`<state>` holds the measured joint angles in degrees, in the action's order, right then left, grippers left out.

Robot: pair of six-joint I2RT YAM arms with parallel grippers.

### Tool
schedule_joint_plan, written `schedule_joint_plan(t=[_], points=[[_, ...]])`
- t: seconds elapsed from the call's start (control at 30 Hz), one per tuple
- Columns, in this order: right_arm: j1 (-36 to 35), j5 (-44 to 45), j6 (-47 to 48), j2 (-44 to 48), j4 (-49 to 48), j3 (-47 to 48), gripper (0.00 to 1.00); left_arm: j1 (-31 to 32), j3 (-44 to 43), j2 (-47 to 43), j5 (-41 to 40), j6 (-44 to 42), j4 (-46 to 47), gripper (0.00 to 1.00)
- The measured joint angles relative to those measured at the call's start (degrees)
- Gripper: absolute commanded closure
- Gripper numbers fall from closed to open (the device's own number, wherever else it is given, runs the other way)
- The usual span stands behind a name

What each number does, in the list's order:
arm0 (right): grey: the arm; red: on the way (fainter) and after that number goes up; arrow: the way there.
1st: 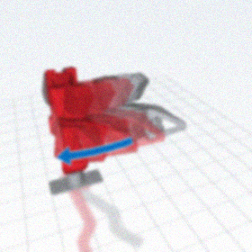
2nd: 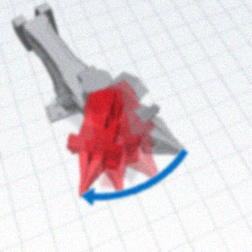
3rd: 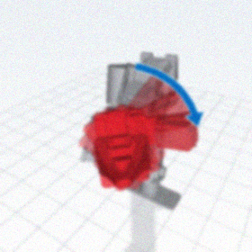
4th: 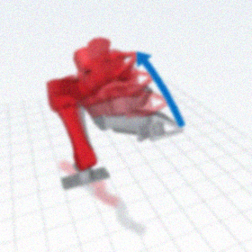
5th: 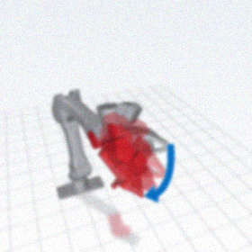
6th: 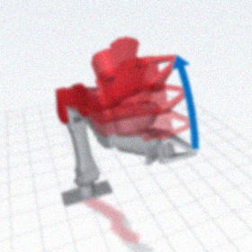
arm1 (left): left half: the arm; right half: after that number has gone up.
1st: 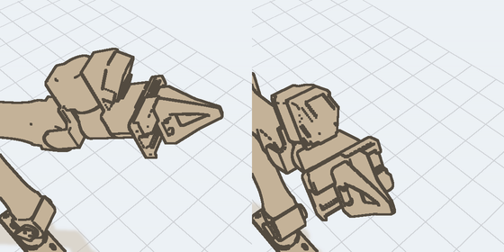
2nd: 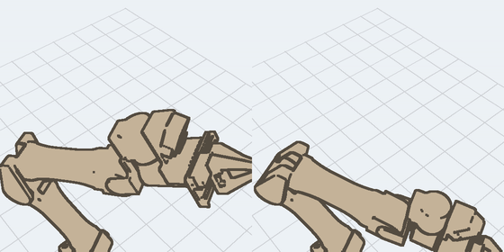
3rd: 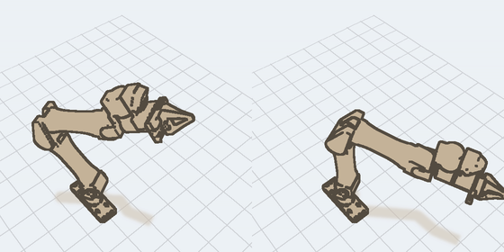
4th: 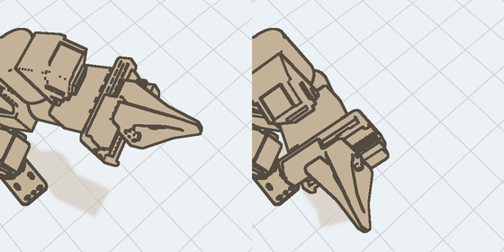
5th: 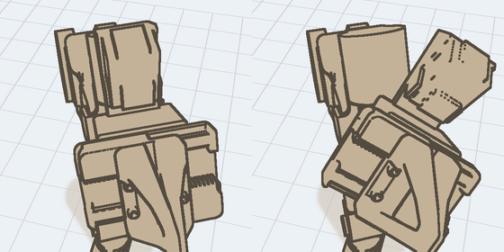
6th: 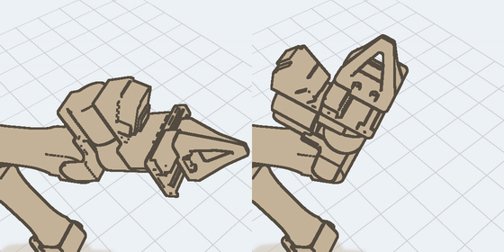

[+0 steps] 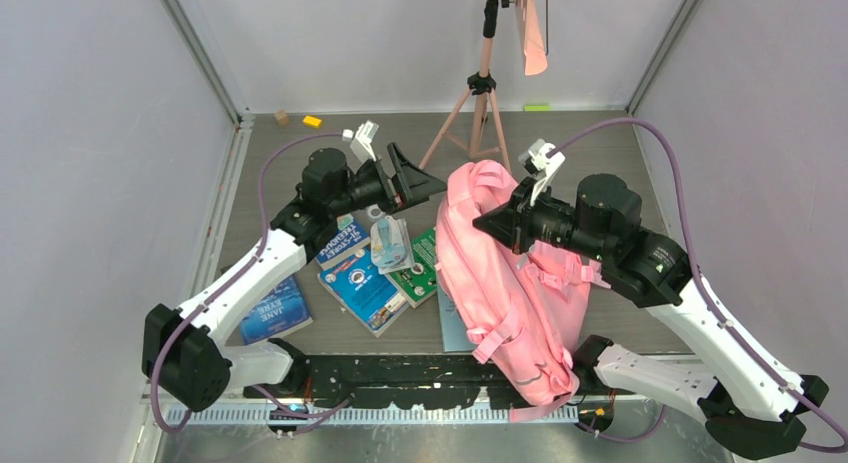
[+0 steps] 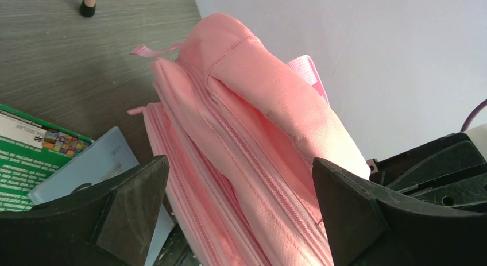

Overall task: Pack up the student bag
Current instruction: Adjust the student bag at the center of the board.

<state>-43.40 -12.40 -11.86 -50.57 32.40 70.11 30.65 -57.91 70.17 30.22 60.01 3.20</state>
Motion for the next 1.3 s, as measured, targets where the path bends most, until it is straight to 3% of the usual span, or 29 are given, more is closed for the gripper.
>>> schedule_joint_plan(t=[0.17, 0.27, 0.37, 0.5, 0.77, 1.07, 1.3], points=[[0.02, 0.33, 0.37, -0.37, -0.37, 0.28, 1.0, 1.05, 0.28, 1.92, 0.66, 2.05, 2.93, 0.13], [0.07, 0.76, 0.61, -0.94, -1.14, 0.28, 1.0, 2.12, 0.9, 2.73, 0.76, 2.69, 3.48, 0.25], [0.07, 0.74, 0.79, -2.23, -1.68, 0.28, 1.0, 3.43, 1.77, 3.17, 0.76, 3.63, 3.87, 0.49], [-0.02, 1.86, 0.92, -4.28, -2.49, 0.28, 1.0, 3.78, 2.03, 3.23, 0.37, 5.05, 5.2, 0.98], [-0.92, 6.38, 0.83, -5.31, -4.11, 0.26, 0.99, 3.85, 0.57, 3.21, -0.39, 1.86, 4.37, 1.0], [-1.57, 5.01, 0.52, -3.06, -7.54, 0.66, 0.99, 3.76, -4.48, -4.83, -2.71, -8.41, -8.13, 1.0], [-1.84, 0.55, 0.5, -5.7, -11.13, 2.99, 0.99, 4.11, -9.64, -13.62, -11.54, -15.78, -21.66, 1.0]])
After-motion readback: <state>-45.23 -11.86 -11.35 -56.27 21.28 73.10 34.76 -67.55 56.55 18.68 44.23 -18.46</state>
